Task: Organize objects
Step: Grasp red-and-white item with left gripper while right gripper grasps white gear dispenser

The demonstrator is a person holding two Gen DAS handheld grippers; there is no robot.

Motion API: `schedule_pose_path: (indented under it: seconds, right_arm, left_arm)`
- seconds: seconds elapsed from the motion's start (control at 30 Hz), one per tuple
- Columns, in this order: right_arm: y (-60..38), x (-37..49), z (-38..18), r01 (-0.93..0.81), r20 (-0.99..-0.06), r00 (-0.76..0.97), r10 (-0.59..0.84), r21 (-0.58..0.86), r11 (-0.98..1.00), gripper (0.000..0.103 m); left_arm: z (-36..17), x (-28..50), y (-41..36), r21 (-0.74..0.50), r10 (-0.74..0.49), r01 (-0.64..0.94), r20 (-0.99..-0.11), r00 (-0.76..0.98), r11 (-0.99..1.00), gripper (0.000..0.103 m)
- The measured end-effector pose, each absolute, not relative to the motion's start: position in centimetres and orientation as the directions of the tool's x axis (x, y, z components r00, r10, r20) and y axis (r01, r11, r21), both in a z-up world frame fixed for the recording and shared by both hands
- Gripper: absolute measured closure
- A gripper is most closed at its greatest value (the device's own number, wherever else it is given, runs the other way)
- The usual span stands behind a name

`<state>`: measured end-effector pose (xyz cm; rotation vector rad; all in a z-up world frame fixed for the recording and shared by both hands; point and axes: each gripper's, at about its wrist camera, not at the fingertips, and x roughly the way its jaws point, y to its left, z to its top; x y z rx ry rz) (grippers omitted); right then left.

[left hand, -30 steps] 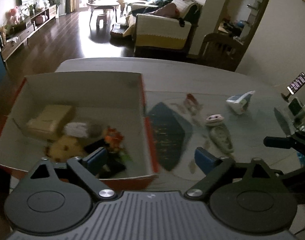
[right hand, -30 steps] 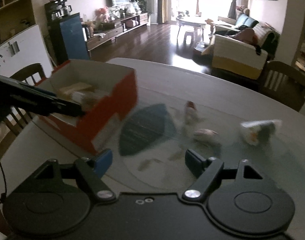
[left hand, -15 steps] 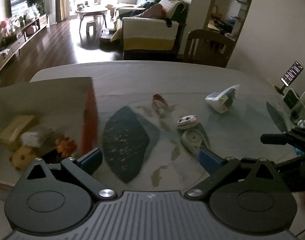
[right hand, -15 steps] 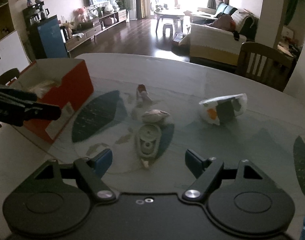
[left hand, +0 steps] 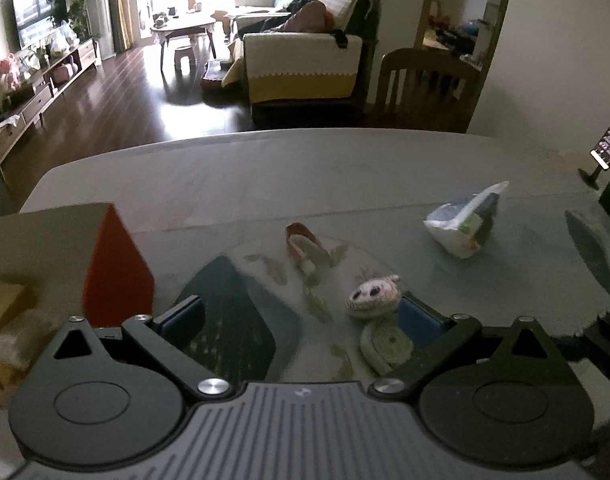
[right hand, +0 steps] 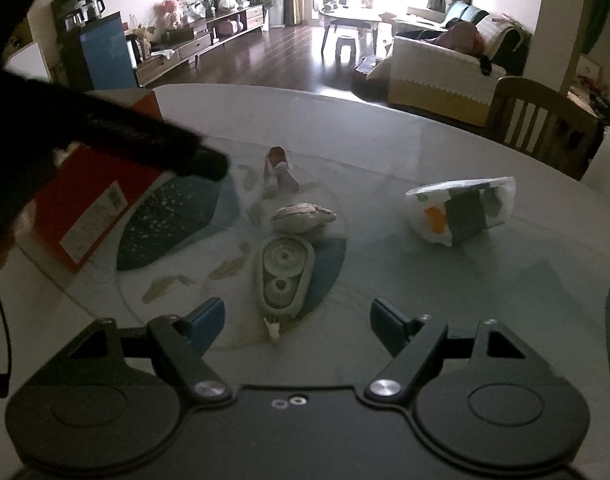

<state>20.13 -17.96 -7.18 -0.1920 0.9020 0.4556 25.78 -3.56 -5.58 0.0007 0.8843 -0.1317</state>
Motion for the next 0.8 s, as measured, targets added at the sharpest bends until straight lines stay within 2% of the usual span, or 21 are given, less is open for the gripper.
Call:
schedule_pose_path:
  seconds: [0.27,0.8]
  right_arm:
    - [-16.9,22.4,-9.3,-0.465,-0.806,0.508,0.304,0.040,0.884,0.023]
    - [-15.6,25.1,-12.1,-0.477,-0.824,0.483,0.295,0.035,0.878,0.024]
  left_arm:
    - [-8.7,30.5,-4.4,0.015,-0.068,0.131,-0.793,0.605,0.991,0.000]
    - [-13.6,35.5,-5.1,0.035,-0.069,0.165,-0.809,0.584,0.986,0.000]
